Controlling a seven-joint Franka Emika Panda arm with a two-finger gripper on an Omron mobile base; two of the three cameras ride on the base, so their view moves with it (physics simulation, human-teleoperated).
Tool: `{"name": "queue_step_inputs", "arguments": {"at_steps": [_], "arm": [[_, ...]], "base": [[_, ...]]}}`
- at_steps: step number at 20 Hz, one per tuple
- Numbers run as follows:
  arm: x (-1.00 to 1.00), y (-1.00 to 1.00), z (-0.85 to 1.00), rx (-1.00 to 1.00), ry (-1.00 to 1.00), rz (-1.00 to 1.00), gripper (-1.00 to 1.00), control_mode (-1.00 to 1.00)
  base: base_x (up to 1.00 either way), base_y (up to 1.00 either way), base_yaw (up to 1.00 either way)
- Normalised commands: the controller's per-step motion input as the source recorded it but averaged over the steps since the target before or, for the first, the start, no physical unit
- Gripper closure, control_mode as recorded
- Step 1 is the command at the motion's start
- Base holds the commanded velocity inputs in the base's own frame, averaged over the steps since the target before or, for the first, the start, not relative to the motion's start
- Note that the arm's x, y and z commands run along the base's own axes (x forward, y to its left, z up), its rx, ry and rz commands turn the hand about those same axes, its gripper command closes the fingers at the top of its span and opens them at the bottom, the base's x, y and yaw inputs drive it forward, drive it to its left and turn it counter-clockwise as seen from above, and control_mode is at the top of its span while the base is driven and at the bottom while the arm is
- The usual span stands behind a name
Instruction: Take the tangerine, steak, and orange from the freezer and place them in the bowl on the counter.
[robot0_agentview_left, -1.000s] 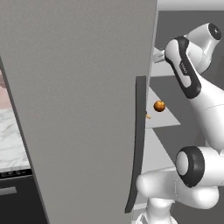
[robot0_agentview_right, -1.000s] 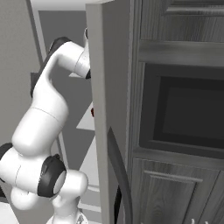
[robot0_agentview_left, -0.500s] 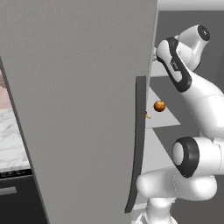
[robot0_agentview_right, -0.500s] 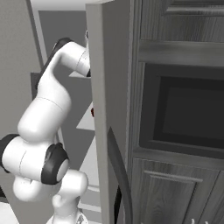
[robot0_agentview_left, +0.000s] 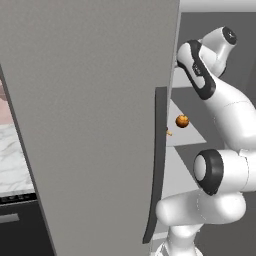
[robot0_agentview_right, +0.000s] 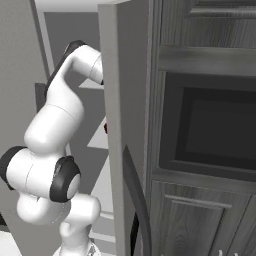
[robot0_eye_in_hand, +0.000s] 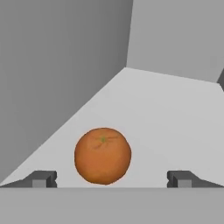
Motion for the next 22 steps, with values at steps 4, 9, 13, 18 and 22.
{"name": "queue_step_inputs", "arguments": {"at_steps": [4, 9, 13, 18, 22], "arm": [[0.0, 0.01, -0.11, -0.01, 0.0, 0.03, -1.0, -1.0], [0.0, 0.06, -0.13, 0.0, 0.0, 0.05, -1.0, -1.0], [0.0, 0.11, -0.11, 0.0, 0.0, 0.05, -1.0, -1.0], [0.04, 0.21, -0.09, 0.0, 0.0, 0.01, -1.0, -1.0], [0.0, 0.1, -0.02, 0.0, 0.0, 0.0, -1.0, -1.0]], "base": [[0.0, 0.0, 0.0], [0.0, 0.0, 0.0], [0.0, 0.0, 0.0], [0.0, 0.0, 0.0], [0.0, 0.0, 0.0]]}}
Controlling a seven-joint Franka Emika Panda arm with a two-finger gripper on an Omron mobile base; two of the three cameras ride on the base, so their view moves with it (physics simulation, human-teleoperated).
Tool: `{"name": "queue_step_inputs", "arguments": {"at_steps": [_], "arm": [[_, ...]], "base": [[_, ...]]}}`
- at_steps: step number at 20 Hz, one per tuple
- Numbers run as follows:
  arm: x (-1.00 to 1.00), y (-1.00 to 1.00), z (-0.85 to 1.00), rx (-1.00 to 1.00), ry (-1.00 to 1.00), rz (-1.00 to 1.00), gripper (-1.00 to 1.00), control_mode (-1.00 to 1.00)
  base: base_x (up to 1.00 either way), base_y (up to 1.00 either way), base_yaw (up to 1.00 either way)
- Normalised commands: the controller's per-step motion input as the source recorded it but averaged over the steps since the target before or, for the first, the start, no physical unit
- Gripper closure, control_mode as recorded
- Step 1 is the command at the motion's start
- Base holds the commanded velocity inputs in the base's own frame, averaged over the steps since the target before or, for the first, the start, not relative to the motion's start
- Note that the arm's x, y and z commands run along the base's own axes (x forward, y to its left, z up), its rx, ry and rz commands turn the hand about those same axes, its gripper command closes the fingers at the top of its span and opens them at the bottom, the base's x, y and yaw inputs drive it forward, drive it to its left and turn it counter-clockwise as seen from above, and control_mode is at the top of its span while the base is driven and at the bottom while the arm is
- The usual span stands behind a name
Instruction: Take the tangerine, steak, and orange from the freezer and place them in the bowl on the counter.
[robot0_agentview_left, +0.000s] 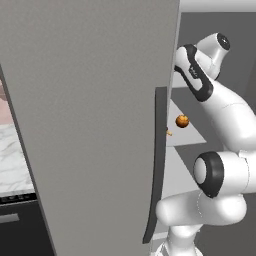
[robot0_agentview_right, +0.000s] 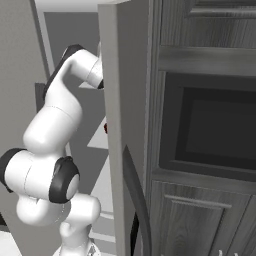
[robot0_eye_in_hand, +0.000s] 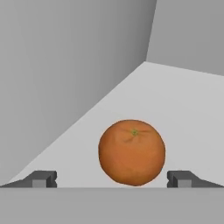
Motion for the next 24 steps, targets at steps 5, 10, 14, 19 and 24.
{"name": "queue_step_inputs", "arguments": {"at_steps": [5, 10, 14, 19, 24], "arm": [[0.03, 0.0, 0.0, 0.0, 0.0, 0.01, -1.0, -1.0], [0.0, 0.0, 0.0, 0.0, 0.0, 0.0, -1.0, -1.0], [0.01, 0.0, -0.02, 0.0, 0.0, 0.0, -1.0, -1.0], [0.05, 0.0, -0.03, 0.0, 0.0, 0.0, -1.0, -1.0], [0.2, -0.02, -0.04, 0.0, 0.0, 0.0, -1.0, -1.0]], "base": [[0.0, 0.0, 0.0], [0.0, 0.0, 0.0], [0.0, 0.0, 0.0], [0.0, 0.0, 0.0], [0.0, 0.0, 0.0]]}}
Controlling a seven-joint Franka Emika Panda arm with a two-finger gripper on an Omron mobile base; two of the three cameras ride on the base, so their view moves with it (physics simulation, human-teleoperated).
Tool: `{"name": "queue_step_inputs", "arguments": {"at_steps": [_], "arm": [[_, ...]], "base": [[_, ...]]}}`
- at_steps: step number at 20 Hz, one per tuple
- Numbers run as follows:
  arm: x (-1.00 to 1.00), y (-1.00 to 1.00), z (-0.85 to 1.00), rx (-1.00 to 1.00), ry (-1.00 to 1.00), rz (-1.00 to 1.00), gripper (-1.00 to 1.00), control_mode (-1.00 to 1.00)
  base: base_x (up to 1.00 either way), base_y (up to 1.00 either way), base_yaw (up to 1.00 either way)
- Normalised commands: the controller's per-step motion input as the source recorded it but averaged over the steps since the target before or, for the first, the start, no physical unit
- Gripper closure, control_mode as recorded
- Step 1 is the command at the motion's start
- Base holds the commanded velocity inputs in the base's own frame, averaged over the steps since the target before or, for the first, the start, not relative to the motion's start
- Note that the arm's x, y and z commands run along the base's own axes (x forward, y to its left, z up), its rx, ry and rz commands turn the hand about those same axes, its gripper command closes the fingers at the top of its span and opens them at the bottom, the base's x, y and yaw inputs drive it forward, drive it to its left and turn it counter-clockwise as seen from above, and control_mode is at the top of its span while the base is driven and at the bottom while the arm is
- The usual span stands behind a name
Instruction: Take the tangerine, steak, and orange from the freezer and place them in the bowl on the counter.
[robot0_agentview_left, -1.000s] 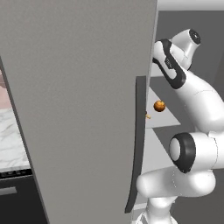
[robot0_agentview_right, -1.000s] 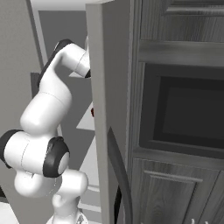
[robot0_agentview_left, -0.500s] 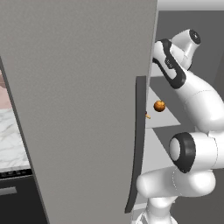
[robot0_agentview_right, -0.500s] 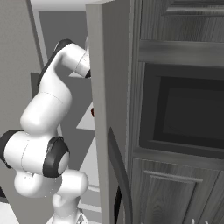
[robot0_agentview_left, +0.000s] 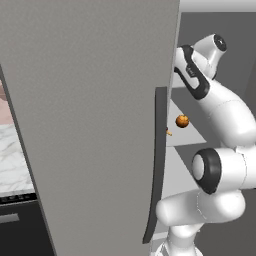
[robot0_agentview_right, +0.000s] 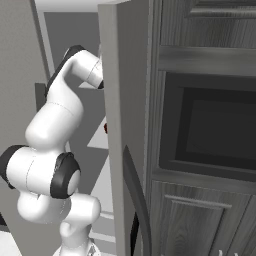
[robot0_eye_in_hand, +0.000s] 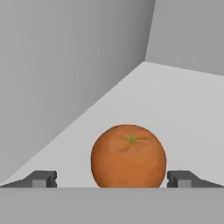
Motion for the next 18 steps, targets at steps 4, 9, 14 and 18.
{"name": "queue_step_inputs", "arguments": {"at_steps": [4, 9, 14, 18], "arm": [[0.24, 0.0, -0.07, 0.0, 0.0, 0.0, -1.0, -1.0], [0.16, 0.0, -0.06, 0.0, 0.0, 0.0, -1.0, -1.0], [0.04, -0.02, -0.06, 0.0, 0.0, 0.0, -1.0, -1.0], [0.05, 0.0, -0.13, 0.0, 0.0, 0.0, 1.0, -1.0]], "base": [[0.0, 0.0, 0.0], [0.0, 0.0, 0.0], [0.0, 0.0, 0.0], [0.0, 0.0, 0.0]]}}
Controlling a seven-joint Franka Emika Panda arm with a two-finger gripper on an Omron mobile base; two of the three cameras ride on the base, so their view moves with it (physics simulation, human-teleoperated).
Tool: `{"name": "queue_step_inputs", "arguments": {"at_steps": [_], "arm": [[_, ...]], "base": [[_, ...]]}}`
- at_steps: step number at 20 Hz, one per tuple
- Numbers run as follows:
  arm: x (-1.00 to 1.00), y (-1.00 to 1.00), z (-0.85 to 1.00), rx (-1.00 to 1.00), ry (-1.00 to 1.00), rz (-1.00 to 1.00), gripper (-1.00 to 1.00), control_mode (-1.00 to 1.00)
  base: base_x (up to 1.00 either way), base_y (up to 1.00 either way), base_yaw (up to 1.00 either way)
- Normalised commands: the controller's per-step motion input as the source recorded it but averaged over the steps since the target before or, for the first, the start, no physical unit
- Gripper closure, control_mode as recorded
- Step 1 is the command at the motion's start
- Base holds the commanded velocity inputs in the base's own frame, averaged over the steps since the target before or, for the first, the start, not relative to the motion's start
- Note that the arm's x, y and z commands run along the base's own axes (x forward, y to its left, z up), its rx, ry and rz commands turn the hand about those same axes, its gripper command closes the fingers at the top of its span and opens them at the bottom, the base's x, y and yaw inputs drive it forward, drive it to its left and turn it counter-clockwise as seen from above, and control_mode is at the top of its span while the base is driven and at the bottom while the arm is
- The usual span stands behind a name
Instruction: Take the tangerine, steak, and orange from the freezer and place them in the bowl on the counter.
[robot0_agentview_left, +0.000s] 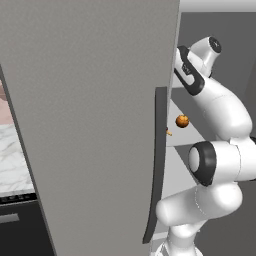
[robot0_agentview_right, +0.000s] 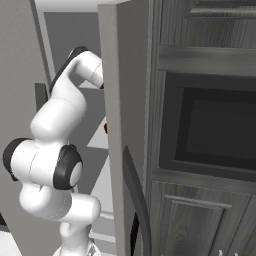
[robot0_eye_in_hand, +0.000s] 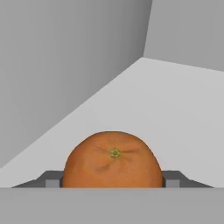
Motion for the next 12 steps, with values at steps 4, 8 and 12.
{"name": "queue_step_inputs", "arguments": {"at_steps": [4, 8, 12], "arm": [[0.11, 0.0, -0.08, 0.0, 0.0, 0.0, 1.0, -1.0], [0.17, 0.0, -0.08, 0.0, 0.0, 0.0, 1.0, -1.0], [0.03, 0.0, -0.04, 0.0, 0.0, 0.0, 1.0, -1.0]], "base": [[0.0, 0.0, 0.0], [0.0, 0.0, 0.0], [0.0, 0.0, 0.0]]}}
